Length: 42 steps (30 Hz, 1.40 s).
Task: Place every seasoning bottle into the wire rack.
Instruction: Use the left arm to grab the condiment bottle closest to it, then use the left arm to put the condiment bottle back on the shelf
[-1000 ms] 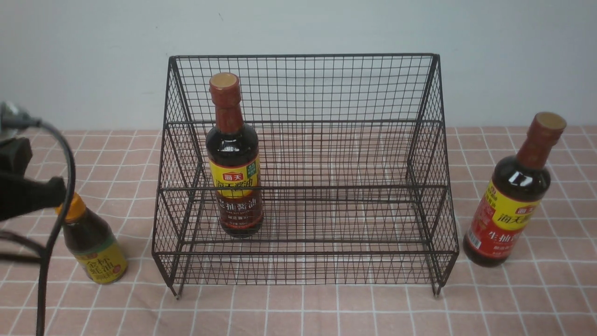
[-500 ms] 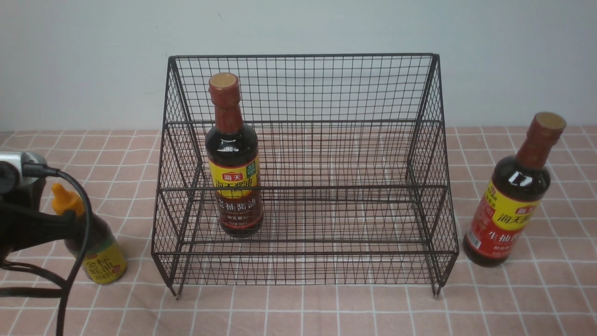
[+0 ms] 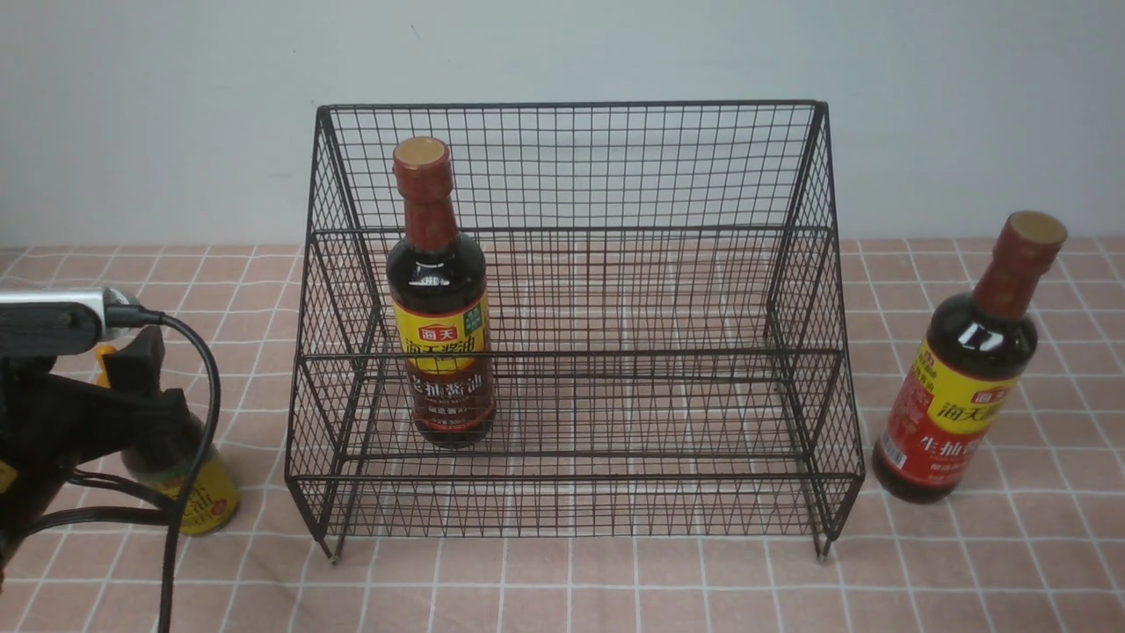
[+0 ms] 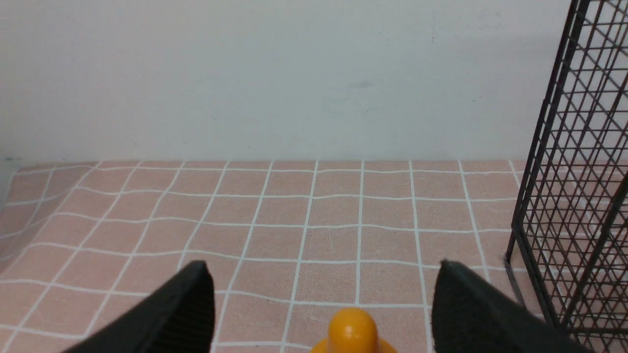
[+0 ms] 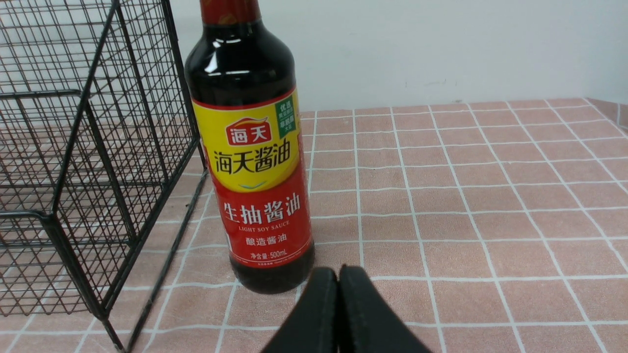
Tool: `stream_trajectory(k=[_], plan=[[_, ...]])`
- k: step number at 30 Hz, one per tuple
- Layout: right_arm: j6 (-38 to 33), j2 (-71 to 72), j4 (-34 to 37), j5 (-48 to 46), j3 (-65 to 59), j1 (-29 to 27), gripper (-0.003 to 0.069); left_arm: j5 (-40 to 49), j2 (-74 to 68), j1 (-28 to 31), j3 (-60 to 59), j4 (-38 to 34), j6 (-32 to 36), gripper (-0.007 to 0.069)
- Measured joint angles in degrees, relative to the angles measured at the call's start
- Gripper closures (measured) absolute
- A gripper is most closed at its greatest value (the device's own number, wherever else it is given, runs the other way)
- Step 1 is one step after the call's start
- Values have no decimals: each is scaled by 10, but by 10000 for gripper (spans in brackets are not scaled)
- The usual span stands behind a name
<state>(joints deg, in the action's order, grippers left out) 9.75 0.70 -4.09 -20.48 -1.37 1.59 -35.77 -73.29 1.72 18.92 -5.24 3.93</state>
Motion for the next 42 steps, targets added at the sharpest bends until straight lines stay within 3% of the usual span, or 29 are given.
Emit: stream_trajectory(k=[6, 9, 12, 21, 35, 40, 42], plan=[[0, 0, 0, 0, 0, 0, 673, -22, -38, 0, 1, 0, -23, 102], [0, 0, 0, 0, 0, 0, 673, -22, -45, 0, 1, 0, -25, 205], [0, 0, 0, 0, 0, 0, 673, -21, -45, 0, 1, 13, -29, 362], [0, 0, 0, 0, 0, 0, 673, 35, 5, -1, 1, 71, -39, 358], [0, 0, 0, 0, 0, 0, 673, 416, 243, -1, 199, 75, -52, 358], [0, 0, 0, 0, 0, 0, 673, 456, 282, -13, 229, 59, -57, 358], [0, 0, 0, 0, 0, 0, 673, 464, 296, -48, 231, 39, -58, 358]])
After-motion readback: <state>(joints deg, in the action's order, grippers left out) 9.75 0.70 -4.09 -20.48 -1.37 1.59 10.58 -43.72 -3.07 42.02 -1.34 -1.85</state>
